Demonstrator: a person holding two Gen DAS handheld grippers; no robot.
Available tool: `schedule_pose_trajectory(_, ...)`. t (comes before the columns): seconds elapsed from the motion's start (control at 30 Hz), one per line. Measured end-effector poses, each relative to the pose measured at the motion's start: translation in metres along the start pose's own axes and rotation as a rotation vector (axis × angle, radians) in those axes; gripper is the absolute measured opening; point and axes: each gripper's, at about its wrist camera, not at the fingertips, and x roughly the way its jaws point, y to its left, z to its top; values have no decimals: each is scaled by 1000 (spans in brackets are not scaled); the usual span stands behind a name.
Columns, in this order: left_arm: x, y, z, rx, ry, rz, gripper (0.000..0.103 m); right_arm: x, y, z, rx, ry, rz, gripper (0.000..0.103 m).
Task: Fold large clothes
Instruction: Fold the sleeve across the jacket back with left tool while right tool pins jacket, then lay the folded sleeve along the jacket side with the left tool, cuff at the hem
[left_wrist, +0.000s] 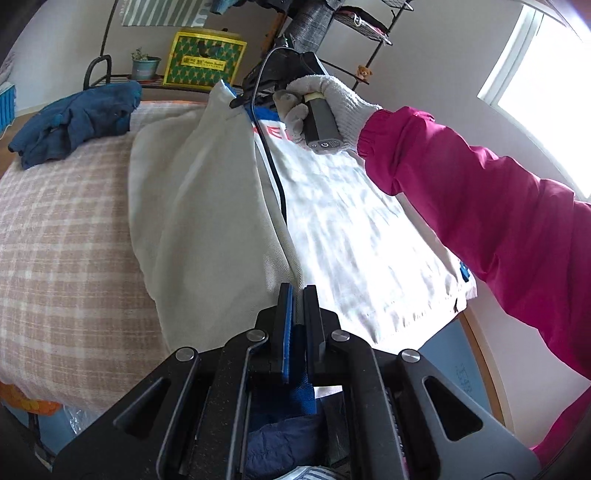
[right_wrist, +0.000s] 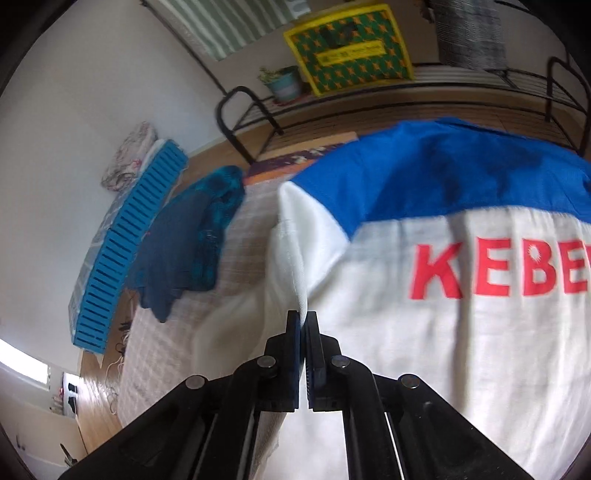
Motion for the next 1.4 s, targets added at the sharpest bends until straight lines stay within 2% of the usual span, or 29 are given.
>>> schedule_pose_trajectory(0.1, 19, -9, -5, 21, 66, -13, 3, 14, -35, -18, 64, 60, -92, 1)
schedule_pose_trajectory(0.2, 22, -22, -16, 64, 112, -11, 4, 3, -47, -30, 68, 58, -156, 9)
schedule_pose_trajectory(0.23, 19, -24, -18, 71, 115, -8, 4, -6, -50, -32, 73, 48, -151, 15)
schedule_pose_trajectory(0.37, 2, -26, -19, 60, 106, -24, 4, -64, -54, -41, 68, -34, -62, 27)
schedule_pose_trajectory(0.5, -31, -22, -16, 33, 51, -24, 16, -134, -37, -67, 25, -91, 34, 30)
schedule_pose_trajectory(0.7, -84, 16, -8, -37, -47, 50, 17, -240, -2, -140, -62, -172, 153, 36)
schedule_pose_trajectory(0.83, -88, 61, -7, -197, -38, 6, 17, -272, 7, -209, -108, -177, 162, 39)
schedule_pose_trajectory(0.93, -72, 83, -15, -284, -4, -10, 18, -264, 1, -260, -95, -120, 175, 42)
schedule_pose_trajectory(1.0, -58, 89, -24, -307, 32, -11, 21, -243, -5, -293, -64, -58, 196, 43)
schedule_pose_trajectory(1.03, -51, 91, -29, -319, 52, -15, 23, -230, -8, -306, -48, -31, 204, 43)
schedule_pose_trajectory(1.1, -36, 95, -40, -353, 98, -30, 35, -204, -13, -330, -10, 21, 237, 43)
schedule_pose_trajectory(1.17, -22, 100, -50, -407, 136, -41, 40, -177, -13, -348, 34, 74, 263, 45)
schedule_pose_trajectory(1.4, 3, 99, -73, -458, 181, -66, 40, -116, 17, -374, 0, 200, 289, 50)
